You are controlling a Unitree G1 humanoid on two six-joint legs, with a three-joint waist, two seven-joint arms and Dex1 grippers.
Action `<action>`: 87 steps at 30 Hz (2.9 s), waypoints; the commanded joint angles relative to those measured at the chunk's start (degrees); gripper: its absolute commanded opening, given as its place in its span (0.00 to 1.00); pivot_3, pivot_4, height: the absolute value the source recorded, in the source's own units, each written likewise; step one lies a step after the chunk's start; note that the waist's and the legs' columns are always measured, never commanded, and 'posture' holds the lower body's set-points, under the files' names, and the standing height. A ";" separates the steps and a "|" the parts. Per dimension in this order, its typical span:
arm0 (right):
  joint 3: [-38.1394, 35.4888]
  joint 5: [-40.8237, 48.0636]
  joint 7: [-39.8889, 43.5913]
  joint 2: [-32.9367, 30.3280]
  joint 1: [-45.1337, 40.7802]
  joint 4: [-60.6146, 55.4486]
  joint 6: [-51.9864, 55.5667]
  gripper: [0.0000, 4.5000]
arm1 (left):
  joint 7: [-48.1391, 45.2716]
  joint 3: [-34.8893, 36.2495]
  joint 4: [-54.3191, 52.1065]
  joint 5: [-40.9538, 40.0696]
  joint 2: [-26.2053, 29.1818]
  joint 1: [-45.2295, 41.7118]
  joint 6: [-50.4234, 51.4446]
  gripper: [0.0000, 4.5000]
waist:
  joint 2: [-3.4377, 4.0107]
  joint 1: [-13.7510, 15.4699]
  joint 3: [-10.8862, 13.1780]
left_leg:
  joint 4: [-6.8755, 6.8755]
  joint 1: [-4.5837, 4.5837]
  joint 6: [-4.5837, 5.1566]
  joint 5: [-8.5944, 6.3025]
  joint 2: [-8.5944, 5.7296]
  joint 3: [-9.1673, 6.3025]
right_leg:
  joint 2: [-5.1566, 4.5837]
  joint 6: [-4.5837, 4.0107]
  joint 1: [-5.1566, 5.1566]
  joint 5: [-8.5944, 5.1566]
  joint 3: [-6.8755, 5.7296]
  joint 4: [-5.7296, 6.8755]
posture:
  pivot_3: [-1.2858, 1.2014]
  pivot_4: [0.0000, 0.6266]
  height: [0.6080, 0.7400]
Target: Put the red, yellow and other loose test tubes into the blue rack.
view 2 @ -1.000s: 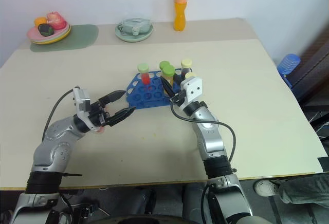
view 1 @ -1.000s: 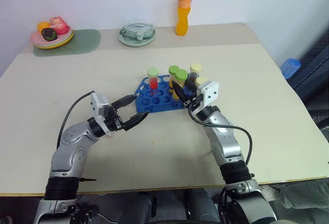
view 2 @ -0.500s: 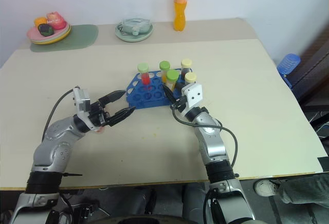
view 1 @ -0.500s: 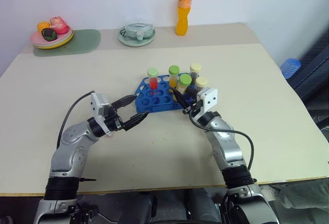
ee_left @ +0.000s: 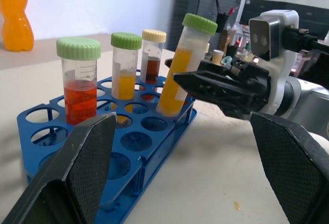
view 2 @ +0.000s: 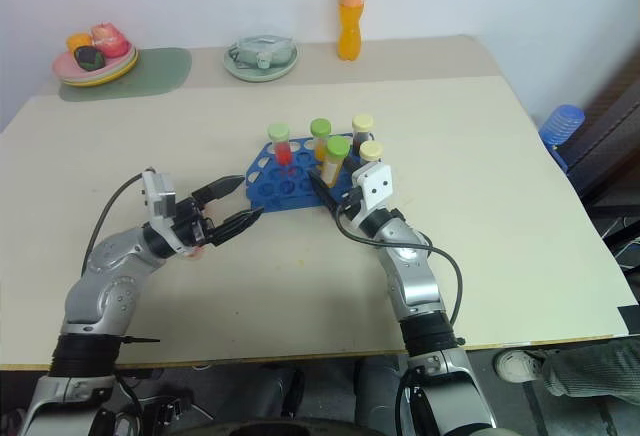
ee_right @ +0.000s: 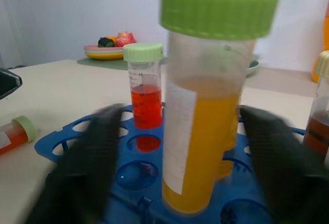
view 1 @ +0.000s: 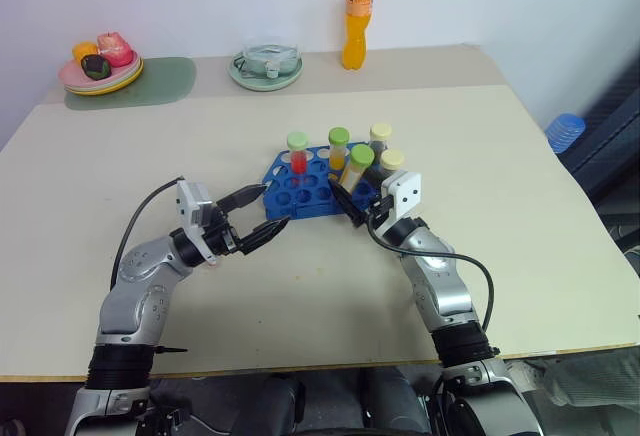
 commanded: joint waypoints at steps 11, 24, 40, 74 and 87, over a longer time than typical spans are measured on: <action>0.19 -0.88 1.95 -3.85 0.21 -4.45 -1.18 0.99 | 0.45 0.72 -0.72 0.16 -0.68 0.53 -2.17 0.94 | 0.00 0.10 0.00 | 0.01 -0.01 0.00 0.00 -0.01 0.00 | -0.01 0.00 0.00 0.00 0.00 0.00 | 0.52 0.24 1.00; -3.74 5.92 11.31 -17.24 11.56 -17.95 7.90 0.99 | 19.04 8.38 -5.31 -5.10 -4.67 -1.23 6.48 0.94 | -0.01 0.30 0.00 | 0.02 -0.03 0.01 0.00 -0.01 0.00 | -0.02 0.00 0.02 0.00 0.01 -0.02 | 0.52 0.24 1.00; -8.77 13.13 21.74 -29.01 10.92 -23.97 12.70 0.99 | 73.61 28.73 -14.16 -10.83 -8.11 -25.79 83.27 0.94 | -0.15 1.57 0.03 | 0.13 -0.04 0.01 -0.01 -0.05 -0.01 | -0.02 0.01 0.05 0.00 0.00 0.03 | 0.52 0.24 1.00; -8.92 17.65 31.26 -33.20 16.14 -27.55 14.03 0.99 | 143.58 2.38 23.32 -80.01 7.10 -32.69 63.25 0.94 | -0.22 1.67 0.02 | 0.20 0.01 -0.07 0.04 -0.12 -0.02 | -0.06 0.02 -0.03 0.01 0.14 0.17 | 0.52 0.24 1.00; -8.41 17.36 29.97 -33.29 16.02 -28.33 14.62 1.00 | 138.35 -0.40 30.13 -73.83 9.09 -33.65 63.04 0.18 | 0.04 1.98 -0.24 | 0.21 0.14 -0.14 0.08 -0.15 -0.03 | -0.07 0.02 0.06 0.01 0.15 0.28 | 0.52 0.24 1.00</action>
